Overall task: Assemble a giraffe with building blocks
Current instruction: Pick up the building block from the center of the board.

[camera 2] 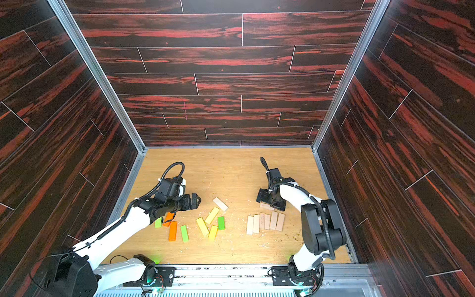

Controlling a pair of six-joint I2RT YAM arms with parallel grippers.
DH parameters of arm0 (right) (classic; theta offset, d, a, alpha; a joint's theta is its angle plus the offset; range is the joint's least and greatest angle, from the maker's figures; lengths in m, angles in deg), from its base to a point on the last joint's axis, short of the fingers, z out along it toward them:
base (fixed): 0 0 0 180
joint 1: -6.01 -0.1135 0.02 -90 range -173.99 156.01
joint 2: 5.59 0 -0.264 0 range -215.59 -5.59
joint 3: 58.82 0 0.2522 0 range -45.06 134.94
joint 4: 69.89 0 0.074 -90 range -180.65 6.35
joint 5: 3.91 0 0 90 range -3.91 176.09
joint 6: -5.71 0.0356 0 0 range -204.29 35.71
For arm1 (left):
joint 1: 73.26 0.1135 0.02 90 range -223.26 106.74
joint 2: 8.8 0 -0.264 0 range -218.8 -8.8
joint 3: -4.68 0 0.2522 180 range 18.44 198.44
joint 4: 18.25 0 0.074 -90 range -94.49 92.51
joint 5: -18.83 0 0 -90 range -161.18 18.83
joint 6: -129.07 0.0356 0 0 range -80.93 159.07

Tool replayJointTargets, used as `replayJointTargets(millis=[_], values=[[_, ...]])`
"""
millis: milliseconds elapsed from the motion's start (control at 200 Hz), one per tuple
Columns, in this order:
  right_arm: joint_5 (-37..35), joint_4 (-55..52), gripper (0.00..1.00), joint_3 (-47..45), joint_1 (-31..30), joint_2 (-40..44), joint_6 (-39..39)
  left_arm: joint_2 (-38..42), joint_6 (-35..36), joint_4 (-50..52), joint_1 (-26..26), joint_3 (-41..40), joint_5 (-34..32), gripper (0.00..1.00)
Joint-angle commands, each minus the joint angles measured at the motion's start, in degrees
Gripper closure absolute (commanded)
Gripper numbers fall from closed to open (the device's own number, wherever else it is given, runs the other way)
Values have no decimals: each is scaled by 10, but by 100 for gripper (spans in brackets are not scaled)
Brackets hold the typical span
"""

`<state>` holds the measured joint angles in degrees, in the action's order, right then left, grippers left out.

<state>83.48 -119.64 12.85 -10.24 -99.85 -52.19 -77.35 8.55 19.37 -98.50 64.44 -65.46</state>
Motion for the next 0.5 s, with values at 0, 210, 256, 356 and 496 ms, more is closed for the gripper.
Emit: replayJointTargets(millis=[0, 210, 256, 356, 496], values=[[-11, -6, 1, 14, -6, -27, 4, -4, -4, -10, -5, 16, 5, 0], [-36, -13, 2, 25, -24, -70, 24, -5, -4, -13, -8, 13, 4, 0], [-41, -12, 2, 26, -24, -77, 26, -3, -4, -14, -8, 12, 4, 0], [-57, -15, 3, 30, -25, -89, 31, 0, -2, -13, -8, 10, 3, 0], [-67, -15, 15, 31, -25, -95, 34, 1, 3, -9, -9, 10, 0, 0]])
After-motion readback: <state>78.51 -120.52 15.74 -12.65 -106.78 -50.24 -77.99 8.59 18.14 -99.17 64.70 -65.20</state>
